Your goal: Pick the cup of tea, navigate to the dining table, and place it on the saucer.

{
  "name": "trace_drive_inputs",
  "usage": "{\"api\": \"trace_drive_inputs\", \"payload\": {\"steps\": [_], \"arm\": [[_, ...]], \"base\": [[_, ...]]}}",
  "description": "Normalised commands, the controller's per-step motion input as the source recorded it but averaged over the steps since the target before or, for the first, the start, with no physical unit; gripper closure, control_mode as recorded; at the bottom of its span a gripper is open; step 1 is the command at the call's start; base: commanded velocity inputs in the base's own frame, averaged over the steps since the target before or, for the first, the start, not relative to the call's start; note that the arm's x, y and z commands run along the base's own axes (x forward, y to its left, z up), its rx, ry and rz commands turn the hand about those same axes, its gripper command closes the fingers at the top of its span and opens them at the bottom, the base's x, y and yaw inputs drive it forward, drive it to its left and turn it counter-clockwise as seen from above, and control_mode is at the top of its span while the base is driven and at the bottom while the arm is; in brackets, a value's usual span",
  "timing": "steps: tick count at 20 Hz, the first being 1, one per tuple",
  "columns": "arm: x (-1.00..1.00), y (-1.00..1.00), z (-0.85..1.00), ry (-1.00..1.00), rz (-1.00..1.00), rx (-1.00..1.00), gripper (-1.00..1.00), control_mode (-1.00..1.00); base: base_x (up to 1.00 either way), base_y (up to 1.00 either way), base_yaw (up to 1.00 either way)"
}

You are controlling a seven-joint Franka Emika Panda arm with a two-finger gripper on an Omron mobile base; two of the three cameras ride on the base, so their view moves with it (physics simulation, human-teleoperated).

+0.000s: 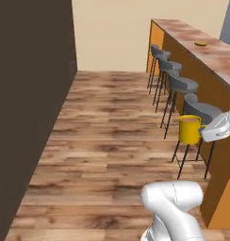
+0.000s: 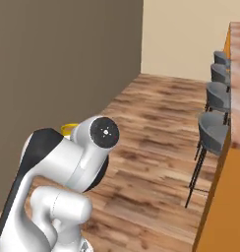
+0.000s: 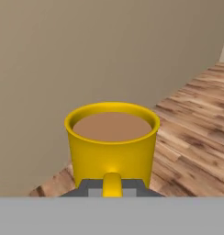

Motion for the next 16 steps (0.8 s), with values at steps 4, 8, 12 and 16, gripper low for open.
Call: {"api": "trace_drive_inputs", "payload": {"steps": [4, 8, 12, 16], "arm": [[0.0, 0.0, 0.0, 0.0, 0.0, 0.0, 1.0, 1.0], [0.0, 0.0, 0.0, 0.0, 0.0, 0.0, 1.0, 1.0], [0.0, 0.0, 0.0, 0.0, 0.0, 0.0, 1.0, 1.0], [0.0, 0.0, 0.0, 0.0, 0.0, 0.0, 1.0, 1.0]], "base": [[1.0, 0.98, -0.53], [1.0, 1.0, -0.51], [1.0, 1.0, -0.49], [1.0, 1.0, -0.48]]}}
